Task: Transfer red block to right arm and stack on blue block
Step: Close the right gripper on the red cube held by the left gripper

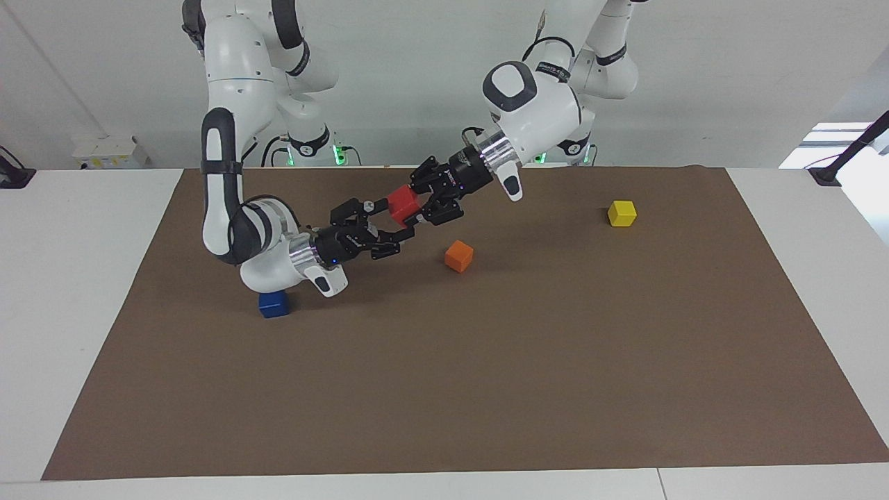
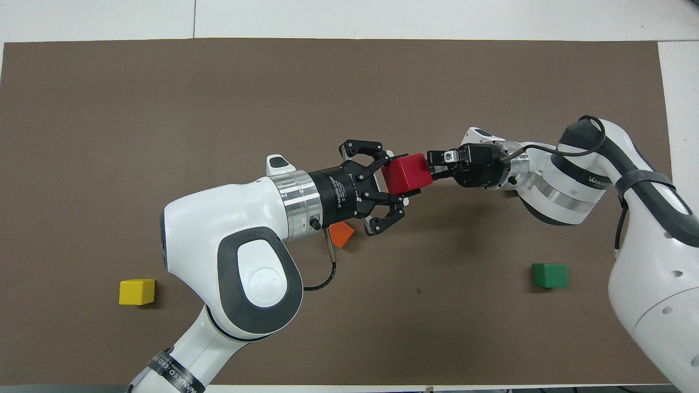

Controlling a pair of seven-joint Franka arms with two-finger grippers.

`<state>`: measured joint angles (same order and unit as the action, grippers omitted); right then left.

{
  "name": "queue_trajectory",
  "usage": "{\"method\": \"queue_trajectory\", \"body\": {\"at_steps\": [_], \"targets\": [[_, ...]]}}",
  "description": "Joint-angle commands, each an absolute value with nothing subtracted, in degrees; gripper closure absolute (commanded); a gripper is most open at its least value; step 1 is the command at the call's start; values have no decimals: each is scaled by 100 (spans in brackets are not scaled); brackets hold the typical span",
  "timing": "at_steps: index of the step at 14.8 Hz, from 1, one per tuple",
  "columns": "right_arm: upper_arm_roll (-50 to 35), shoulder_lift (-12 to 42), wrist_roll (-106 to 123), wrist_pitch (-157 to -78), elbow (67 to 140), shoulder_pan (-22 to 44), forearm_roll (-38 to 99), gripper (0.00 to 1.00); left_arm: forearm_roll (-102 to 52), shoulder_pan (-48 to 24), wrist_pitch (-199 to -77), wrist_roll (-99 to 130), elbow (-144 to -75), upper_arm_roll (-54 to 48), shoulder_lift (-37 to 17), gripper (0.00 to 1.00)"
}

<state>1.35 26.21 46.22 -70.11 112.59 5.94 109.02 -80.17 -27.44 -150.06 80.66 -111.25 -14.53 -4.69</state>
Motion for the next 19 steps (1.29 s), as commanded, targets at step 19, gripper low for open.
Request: {"method": "queue_trajectory", "body": {"at_steps": [19], "targets": [[132,2391,4570,-7497,11303,853,11285,30,-8130,-2830,-15091,8077,-11267,-1397,-396,100]]}}
